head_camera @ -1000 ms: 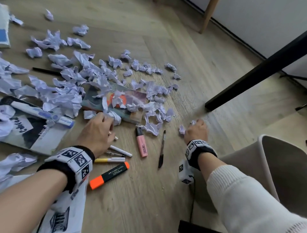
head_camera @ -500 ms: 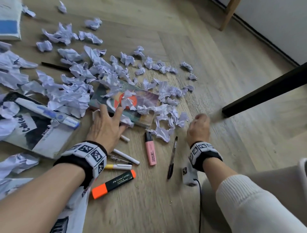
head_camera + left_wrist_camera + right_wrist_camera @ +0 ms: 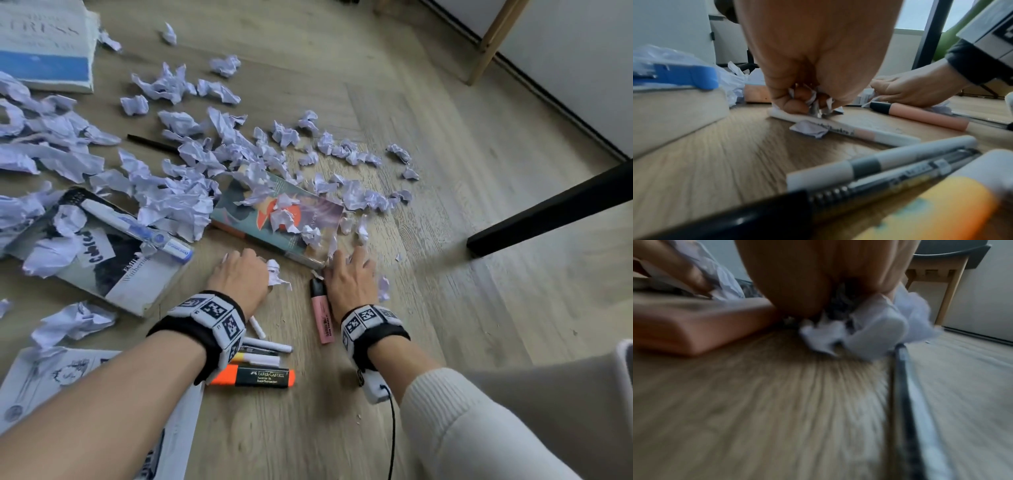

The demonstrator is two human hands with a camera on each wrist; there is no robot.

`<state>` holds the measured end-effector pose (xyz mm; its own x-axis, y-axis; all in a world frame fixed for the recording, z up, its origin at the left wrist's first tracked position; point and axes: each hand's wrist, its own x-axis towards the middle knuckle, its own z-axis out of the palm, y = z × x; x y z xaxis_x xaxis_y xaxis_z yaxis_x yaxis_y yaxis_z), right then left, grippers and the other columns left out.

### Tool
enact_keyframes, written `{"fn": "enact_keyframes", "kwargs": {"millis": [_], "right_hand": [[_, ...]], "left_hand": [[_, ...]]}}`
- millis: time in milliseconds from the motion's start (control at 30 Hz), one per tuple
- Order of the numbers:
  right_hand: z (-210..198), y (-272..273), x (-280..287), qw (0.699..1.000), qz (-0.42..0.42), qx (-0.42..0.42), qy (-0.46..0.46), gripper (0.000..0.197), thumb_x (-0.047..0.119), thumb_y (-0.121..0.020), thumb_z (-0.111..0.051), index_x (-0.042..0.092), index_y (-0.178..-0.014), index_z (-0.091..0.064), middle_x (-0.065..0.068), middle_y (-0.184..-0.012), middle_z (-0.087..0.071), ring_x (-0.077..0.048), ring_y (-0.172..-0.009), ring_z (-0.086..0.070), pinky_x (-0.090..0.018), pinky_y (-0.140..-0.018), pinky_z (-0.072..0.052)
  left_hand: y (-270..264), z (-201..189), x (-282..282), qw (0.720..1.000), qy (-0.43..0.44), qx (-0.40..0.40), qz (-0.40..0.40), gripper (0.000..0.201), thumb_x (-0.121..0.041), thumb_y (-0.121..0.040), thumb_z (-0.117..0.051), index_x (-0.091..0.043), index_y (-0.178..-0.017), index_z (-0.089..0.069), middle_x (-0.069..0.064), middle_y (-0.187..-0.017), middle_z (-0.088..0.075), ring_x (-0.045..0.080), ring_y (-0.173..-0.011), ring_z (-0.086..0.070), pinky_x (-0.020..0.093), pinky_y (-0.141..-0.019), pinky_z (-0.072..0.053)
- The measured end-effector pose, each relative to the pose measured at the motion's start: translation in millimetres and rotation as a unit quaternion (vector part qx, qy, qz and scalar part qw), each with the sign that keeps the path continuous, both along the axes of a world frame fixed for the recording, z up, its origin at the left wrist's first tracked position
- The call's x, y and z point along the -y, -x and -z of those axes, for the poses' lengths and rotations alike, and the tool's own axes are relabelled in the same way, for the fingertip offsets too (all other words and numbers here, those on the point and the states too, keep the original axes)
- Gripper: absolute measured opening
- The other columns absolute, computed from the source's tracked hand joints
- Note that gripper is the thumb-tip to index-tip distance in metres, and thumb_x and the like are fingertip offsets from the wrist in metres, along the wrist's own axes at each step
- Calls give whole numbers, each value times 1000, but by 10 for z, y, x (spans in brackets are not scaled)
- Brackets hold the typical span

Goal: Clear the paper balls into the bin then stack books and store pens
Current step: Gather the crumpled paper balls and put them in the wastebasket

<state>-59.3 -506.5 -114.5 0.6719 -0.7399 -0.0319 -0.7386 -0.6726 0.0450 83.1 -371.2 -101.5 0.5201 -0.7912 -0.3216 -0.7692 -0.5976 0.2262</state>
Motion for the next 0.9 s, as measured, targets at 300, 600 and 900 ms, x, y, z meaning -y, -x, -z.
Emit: {"fn": "enact_keyframes", "kwargs": {"millis": [300, 600, 900], "right_hand": [[-681, 43, -387, 954, 104, 133, -247, 12, 22, -94, -45, 12, -99, -50, -15, -95, -61, -30, -83, -56, -35, -68, -43], [-1566, 128, -962, 617, 245, 471, -581, 72, 60, -97, -27, 20, -48, -60, 3, -43, -52, -12, -36, -48, -15, -41, -34], [-1760, 471, -1156, 592, 201, 525, -577, 49, 61, -79, -62, 15, -94, -71, -4, -82, -59, -14, -63, -51, -26, -55, -38]], "left_hand": [[107, -694, -118, 993, 73, -8, 89, 36, -40, -98, -42, -11, -111, -59, 12, -109, -59, 29, -101, -58, 38, -86, -47], [487, -1471, -238, 957, 215, -93, 173, 30, -38, -99, -42, -10, -106, -51, 6, -102, -51, 19, -89, -49, 30, -80, -41], [854, -1828, -365, 935, 228, -180, 204, 51, -6, -84, -55, -11, -129, -30, 10, -116, -47, 25, -105, -52, 34, -91, -45]]}}
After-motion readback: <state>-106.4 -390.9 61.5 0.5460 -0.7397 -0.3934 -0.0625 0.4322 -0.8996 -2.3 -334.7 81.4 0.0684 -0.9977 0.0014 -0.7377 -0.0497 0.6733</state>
